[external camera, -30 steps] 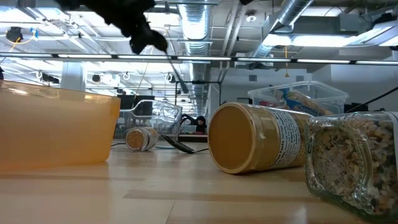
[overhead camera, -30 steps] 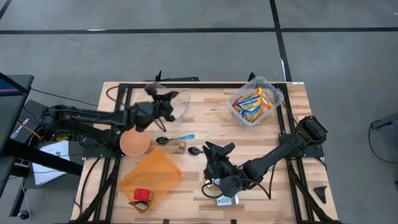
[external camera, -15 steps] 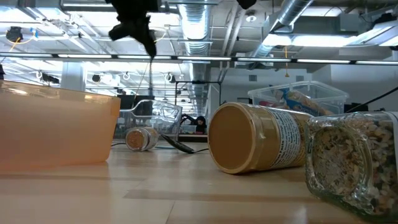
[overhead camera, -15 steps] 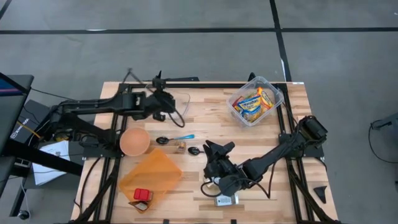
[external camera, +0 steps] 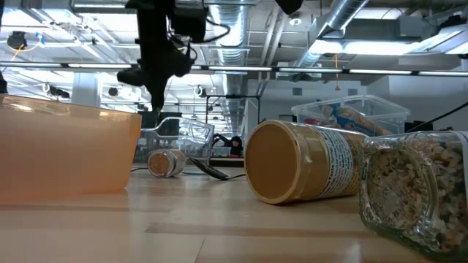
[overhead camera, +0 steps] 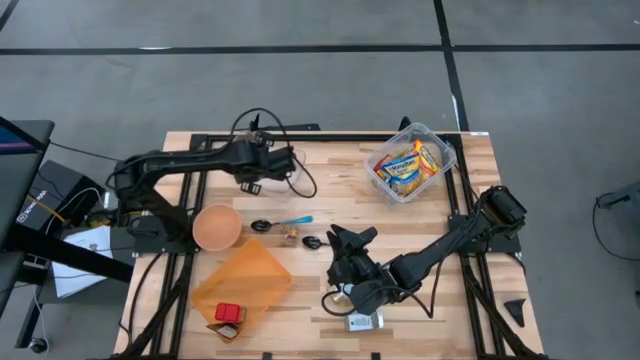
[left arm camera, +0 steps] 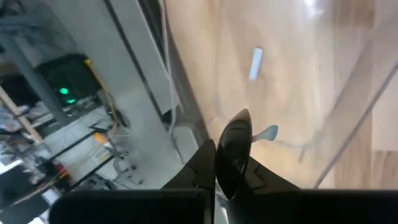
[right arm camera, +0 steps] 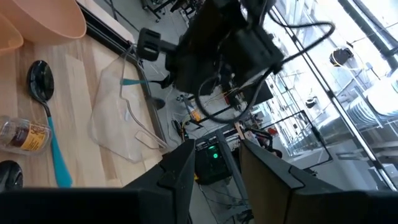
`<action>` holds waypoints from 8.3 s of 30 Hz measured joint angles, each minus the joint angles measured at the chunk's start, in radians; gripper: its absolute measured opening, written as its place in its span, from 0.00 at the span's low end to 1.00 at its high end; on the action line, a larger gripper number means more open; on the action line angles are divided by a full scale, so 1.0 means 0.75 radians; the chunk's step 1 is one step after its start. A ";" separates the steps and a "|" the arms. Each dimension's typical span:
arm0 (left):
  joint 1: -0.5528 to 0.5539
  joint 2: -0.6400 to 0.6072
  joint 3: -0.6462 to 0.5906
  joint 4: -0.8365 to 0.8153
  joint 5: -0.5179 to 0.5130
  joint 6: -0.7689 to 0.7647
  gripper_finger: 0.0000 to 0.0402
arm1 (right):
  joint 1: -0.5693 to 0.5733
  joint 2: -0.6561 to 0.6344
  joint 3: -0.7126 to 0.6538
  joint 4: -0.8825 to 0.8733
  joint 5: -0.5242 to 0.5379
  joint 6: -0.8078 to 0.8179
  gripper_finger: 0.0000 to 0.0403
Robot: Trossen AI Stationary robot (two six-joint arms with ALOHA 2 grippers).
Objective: Pick & Place Food Item
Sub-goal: Put the blue spoon into the left transparent bin, then put the brown seasoning bottle into the orange bin
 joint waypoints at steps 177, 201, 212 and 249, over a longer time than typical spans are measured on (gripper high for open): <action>-0.692 0.054 -0.388 1.035 0.624 0.131 0.56 | 0.123 -0.284 0.000 -1.099 -0.286 1.130 0.30; -0.576 -0.068 -0.298 0.930 0.348 -1.055 0.55 | 0.083 -0.298 -0.001 -1.173 -0.287 1.265 0.30; -0.529 0.079 -0.258 0.651 0.462 -1.564 0.56 | 0.071 -0.331 -0.001 -1.230 -0.345 1.376 0.30; -0.531 0.181 -0.085 0.645 0.949 -1.263 0.46 | 0.071 -0.330 0.000 -1.268 -0.355 1.410 0.30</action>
